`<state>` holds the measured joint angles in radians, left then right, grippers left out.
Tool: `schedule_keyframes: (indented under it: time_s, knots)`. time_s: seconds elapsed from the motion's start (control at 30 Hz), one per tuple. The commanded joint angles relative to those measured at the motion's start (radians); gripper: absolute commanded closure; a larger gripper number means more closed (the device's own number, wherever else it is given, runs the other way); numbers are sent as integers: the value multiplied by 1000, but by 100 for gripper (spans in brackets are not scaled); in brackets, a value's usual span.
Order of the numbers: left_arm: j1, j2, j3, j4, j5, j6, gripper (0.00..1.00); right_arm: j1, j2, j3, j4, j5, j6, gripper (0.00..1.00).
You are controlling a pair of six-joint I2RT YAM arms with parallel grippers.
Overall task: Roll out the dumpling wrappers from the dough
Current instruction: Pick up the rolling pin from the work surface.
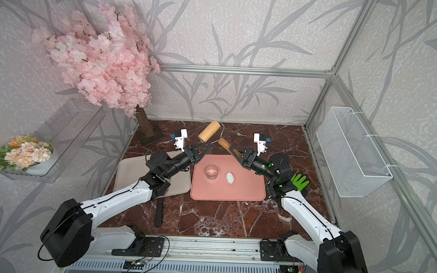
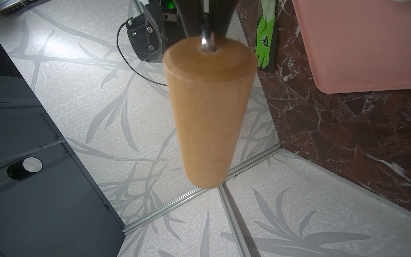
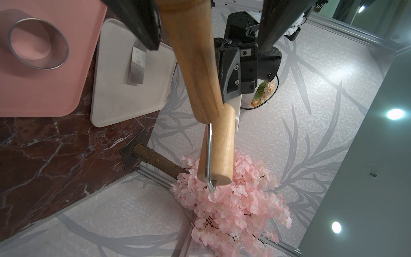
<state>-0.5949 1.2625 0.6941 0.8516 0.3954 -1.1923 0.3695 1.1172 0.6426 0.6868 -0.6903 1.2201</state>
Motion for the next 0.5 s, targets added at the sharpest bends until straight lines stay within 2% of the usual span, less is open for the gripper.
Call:
schedule_keyframes:
  time_s: [0.0,0.13,0.3,0.47]
  knots:
    - [-5,-11,4,96,18,-7,100,8,10,36,7,27,-17,34]
    - [-6,-16,0,93,20,-6,100,9,15,57,-28,38,-34,41]
    - [-10,-17,-4,95,11,-3,100,9,19,65,-32,50,-30,42]
    - [-12,-14,-6,102,0,-2,100,16,26,69,-51,38,-38,29]
